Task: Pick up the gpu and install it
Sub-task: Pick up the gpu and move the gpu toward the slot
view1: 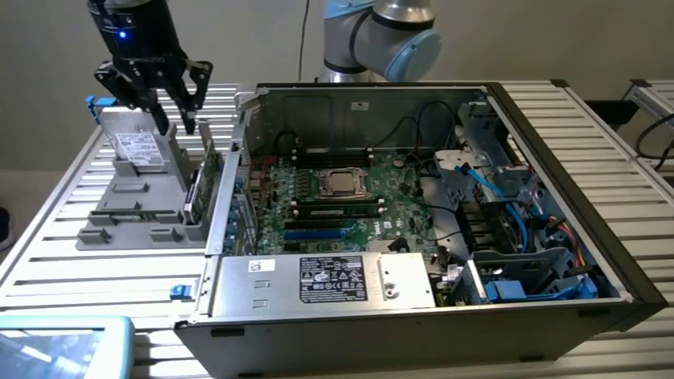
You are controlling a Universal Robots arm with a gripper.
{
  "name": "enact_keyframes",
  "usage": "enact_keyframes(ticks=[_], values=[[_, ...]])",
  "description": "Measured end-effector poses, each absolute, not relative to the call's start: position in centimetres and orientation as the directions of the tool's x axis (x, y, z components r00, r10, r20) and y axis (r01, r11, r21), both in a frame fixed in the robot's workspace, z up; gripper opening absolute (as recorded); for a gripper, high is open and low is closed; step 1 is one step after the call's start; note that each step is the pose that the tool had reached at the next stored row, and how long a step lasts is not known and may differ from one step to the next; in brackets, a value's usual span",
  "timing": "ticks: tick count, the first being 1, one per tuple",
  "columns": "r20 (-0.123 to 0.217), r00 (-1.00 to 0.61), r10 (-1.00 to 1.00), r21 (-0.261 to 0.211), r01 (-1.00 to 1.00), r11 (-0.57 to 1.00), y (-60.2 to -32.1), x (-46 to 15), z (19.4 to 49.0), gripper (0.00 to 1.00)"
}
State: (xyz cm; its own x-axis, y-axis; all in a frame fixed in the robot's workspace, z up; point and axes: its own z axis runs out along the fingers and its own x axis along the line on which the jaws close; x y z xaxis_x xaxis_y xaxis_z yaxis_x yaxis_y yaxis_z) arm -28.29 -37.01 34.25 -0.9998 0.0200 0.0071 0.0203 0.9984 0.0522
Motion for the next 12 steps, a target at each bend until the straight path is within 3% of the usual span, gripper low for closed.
enact_keyframes(ticks=[12], values=[[-0.008, -0.999, 0.054, 0.057, 0.053, 0.997, -37.0, -28.8, 32.7, 0.44]])
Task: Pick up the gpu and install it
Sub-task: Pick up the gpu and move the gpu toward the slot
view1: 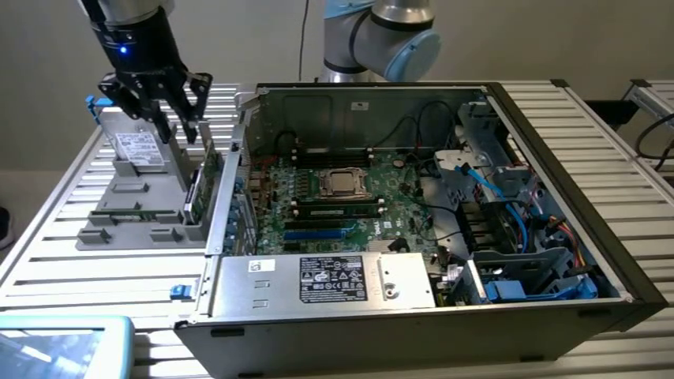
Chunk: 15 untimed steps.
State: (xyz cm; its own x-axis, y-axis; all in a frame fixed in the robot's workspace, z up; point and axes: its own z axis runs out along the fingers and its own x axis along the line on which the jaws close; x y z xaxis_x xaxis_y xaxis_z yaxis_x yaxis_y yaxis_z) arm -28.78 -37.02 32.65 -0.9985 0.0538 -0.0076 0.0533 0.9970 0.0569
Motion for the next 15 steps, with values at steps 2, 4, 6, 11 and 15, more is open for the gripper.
enact_keyframes(ticks=[2, 4, 6, 11, 15], values=[[-0.008, -0.998, 0.057, 0.057, 0.057, 0.997, -37.0, -28.9, 32.3, 0.44], [-0.009, -0.998, 0.058, 0.057, 0.057, 0.997, -37.1, -29.1, 31.9, 0.44], [-0.009, -0.998, 0.058, 0.057, 0.057, 0.997, -37.4, -29.1, 31.6, 0.44], [-0.009, -0.998, 0.058, 0.058, 0.057, 0.997, -37.9, -29.1, 30.7, 0.44], [-0.009, -0.998, 0.057, 0.058, 0.057, 0.997, -37.9, -29.1, 29.9, 0.44]])
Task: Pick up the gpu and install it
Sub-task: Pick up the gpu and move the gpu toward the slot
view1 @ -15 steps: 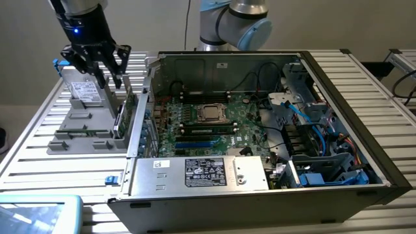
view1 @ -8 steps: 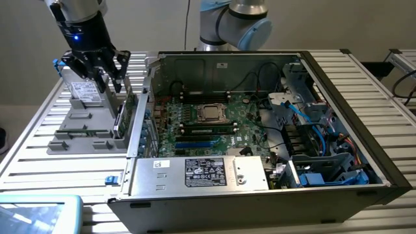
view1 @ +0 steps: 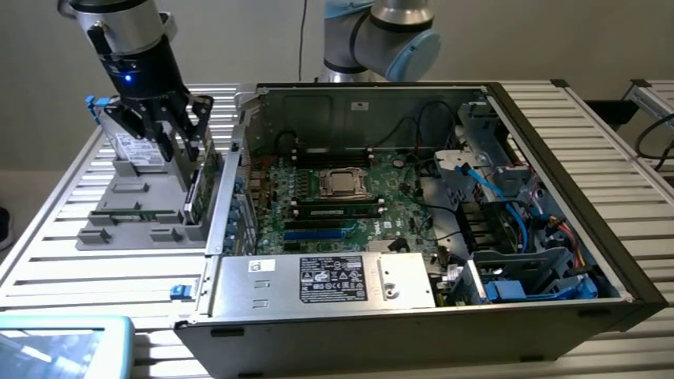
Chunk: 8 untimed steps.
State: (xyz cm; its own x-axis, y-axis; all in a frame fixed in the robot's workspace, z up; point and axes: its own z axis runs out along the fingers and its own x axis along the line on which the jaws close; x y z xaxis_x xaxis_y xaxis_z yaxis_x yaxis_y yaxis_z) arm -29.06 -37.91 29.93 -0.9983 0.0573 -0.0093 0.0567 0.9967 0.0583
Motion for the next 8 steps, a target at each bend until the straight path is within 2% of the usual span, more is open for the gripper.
enact_keyframes(ticks=[8], values=[[-0.013, -0.999, 0.049, 0.058, 0.048, 0.997, -37.9, -28.9, 28.6, 0.44]])
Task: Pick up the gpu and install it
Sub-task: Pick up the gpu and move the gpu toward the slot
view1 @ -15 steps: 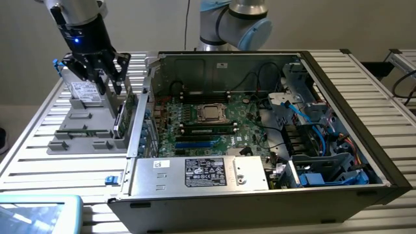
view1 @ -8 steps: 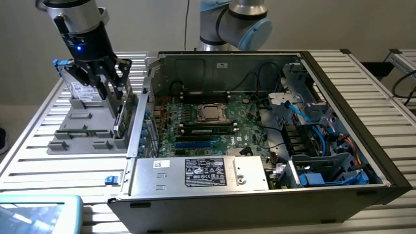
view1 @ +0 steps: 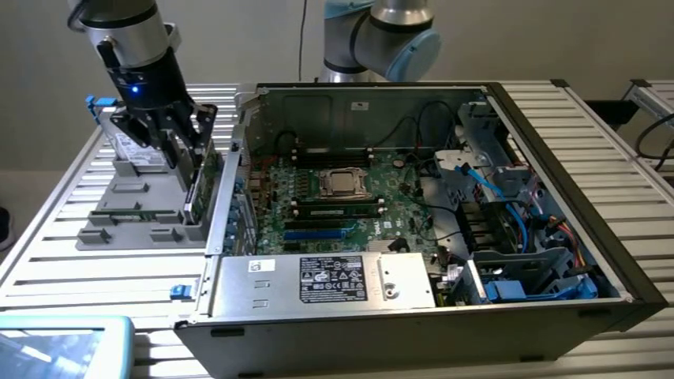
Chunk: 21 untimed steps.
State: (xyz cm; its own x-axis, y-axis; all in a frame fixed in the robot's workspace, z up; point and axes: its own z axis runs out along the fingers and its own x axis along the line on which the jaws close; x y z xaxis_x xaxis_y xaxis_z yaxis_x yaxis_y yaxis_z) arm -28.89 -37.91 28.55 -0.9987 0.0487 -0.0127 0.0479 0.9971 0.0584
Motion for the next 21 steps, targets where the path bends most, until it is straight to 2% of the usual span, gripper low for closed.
enact_keyframes(ticks=[21], values=[[-0.034, -0.998, 0.049, 0.062, 0.047, 0.997, -38.2, -28.9, 24.9, 0.44]])
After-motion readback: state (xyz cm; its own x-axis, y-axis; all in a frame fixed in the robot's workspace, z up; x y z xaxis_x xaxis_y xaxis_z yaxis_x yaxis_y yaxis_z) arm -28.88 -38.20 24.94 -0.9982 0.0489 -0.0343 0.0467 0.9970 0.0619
